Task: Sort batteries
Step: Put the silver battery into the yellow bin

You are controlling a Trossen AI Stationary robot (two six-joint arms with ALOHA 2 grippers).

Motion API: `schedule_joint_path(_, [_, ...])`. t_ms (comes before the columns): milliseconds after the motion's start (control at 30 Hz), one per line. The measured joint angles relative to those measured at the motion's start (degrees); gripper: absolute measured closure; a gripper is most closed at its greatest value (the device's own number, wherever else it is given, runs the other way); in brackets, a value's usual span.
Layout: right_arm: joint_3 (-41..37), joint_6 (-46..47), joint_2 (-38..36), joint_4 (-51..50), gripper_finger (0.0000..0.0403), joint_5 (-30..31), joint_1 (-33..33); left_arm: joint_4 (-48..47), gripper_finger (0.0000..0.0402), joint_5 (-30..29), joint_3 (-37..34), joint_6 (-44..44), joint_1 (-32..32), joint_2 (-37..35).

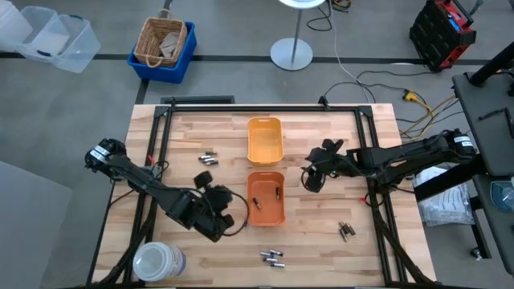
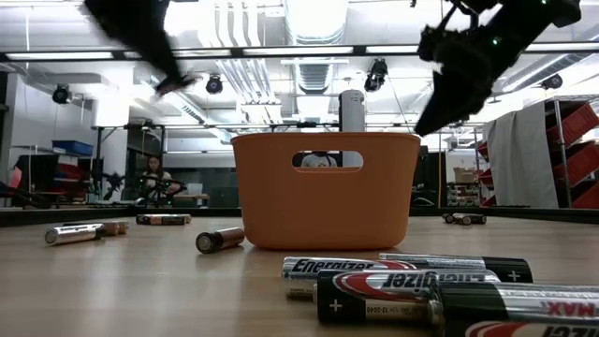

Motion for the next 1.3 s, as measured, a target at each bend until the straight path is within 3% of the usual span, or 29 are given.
schedule_joint_path(233, [-0.02, -12.21, 1.48, 17.27, 0.0242, -4.47, 3.84, 7.58, 0.038, -9.34, 5.62, 24.92, 0.74, 0.02])
schedule_joint_path(367, [-0.02, -23.48, 4.63, 29.84, 0.025, -9.45, 7.14, 15.5, 0.038, -10.13, 5.85, 35.78, 2.2, 0.02])
schedule_joint_path(500, [-0.01, -32.69, 8.77, 42.16, 0.0252, -9.9, 10.2, 22.3, 0.038, -10.19, 5.25, 45.0, 3.32, 0.68])
schedule_joint_path(700, [2.1, -35.85, 15.27, 55.27, 0.0236, -6.47, 10.49, 24.94, 0.038, -9.87, 5.15, 46.52, 4.88, 0.9])
schedule_joint_path(1000, [8.62, -42.96, 22.63, 58.85, 0.0212, -5.45, 10.37, 26.9, 0.038, -9.61, 5.13, 47.88, 5.11, 0.9])
schedule_joint_path(1300, [12.04, -44.29, 24.44, 57.99, 0.0233, -5.33, 10.37, 26.77, 0.038, -9.57, 5.13, 47.68, 5.11, 0.9])
